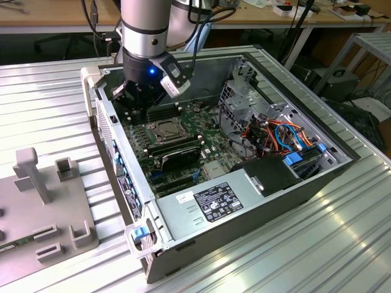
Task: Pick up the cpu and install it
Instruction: 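Install the first cpu locking lever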
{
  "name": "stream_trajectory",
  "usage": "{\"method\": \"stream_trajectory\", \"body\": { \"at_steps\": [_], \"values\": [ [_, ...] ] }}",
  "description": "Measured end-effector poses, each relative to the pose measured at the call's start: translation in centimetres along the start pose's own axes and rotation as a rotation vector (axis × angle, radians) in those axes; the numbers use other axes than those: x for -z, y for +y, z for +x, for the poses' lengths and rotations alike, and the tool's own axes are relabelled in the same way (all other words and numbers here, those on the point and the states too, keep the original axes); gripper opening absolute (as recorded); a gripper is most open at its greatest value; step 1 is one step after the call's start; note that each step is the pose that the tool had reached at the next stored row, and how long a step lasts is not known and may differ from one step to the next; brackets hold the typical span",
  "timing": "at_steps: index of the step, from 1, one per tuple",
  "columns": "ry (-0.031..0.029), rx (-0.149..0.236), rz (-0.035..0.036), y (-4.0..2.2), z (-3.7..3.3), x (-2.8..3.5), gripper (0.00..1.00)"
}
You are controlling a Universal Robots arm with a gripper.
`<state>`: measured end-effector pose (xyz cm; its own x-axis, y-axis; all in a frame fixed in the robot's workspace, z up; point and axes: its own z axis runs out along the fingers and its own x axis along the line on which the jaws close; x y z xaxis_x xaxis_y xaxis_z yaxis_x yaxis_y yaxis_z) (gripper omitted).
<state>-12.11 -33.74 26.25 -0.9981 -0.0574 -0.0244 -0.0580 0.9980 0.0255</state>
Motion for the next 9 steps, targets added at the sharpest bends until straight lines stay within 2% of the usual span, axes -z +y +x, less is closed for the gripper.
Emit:
{"method": "stream_trajectory", "body": {
  "at_steps": [9],
  "values": [
    [0.0000,0.000,-0.0016,0.08,-0.01,0.07,0.11]
  ]
}}
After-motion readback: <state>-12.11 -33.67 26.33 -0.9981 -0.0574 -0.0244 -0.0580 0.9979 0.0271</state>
